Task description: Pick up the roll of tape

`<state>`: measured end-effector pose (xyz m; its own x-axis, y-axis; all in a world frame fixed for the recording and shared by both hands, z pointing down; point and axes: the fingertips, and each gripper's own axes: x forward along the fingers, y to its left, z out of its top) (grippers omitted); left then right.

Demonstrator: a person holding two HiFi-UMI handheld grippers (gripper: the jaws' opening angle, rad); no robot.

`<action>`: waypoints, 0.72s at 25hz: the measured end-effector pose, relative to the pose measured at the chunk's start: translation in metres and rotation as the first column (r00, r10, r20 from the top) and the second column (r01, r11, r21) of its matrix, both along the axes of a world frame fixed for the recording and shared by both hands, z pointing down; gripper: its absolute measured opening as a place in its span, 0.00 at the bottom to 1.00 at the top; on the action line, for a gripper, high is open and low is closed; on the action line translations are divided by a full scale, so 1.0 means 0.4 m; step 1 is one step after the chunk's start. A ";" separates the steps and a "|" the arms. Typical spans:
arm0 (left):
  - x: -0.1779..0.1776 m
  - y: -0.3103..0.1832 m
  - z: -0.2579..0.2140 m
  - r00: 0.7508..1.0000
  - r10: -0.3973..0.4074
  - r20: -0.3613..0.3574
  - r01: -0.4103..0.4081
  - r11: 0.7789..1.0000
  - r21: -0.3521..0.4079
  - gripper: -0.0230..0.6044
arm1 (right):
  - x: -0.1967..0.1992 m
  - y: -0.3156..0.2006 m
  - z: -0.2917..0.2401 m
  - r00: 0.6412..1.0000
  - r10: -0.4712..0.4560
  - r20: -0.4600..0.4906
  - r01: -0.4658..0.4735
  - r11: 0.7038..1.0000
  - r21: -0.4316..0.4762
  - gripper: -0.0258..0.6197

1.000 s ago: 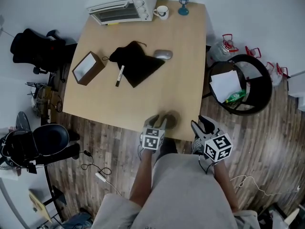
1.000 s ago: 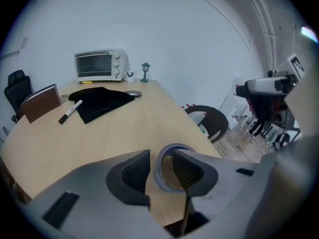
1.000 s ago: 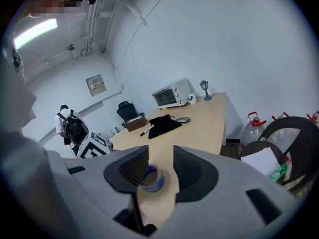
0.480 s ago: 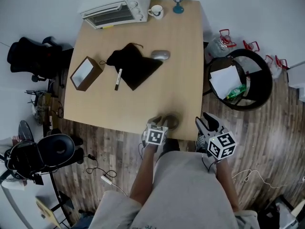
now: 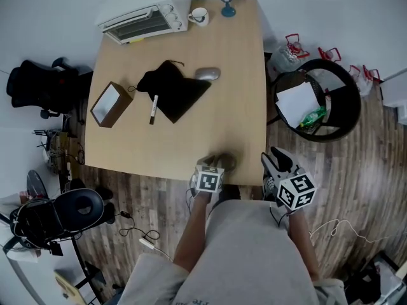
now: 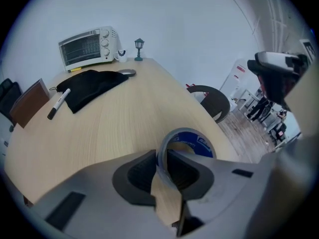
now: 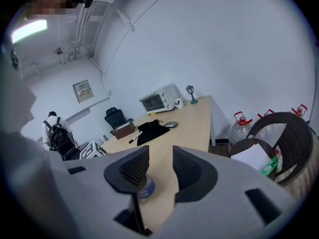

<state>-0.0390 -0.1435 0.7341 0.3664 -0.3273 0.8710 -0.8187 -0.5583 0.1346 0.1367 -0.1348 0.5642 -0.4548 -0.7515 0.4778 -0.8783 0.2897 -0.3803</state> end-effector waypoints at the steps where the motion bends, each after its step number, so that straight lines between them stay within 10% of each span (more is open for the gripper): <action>1: 0.000 -0.006 0.006 1.000 0.005 0.005 -0.005 1.000 0.017 0.14 | 0.001 0.003 0.001 1.000 0.002 0.000 -0.002 1.000 -0.001 0.28; 18: -0.016 -0.006 0.000 0.988 0.106 0.111 -0.109 0.994 0.022 0.11 | -0.010 0.023 0.008 1.000 -0.018 -0.017 0.018 1.000 -0.005 0.26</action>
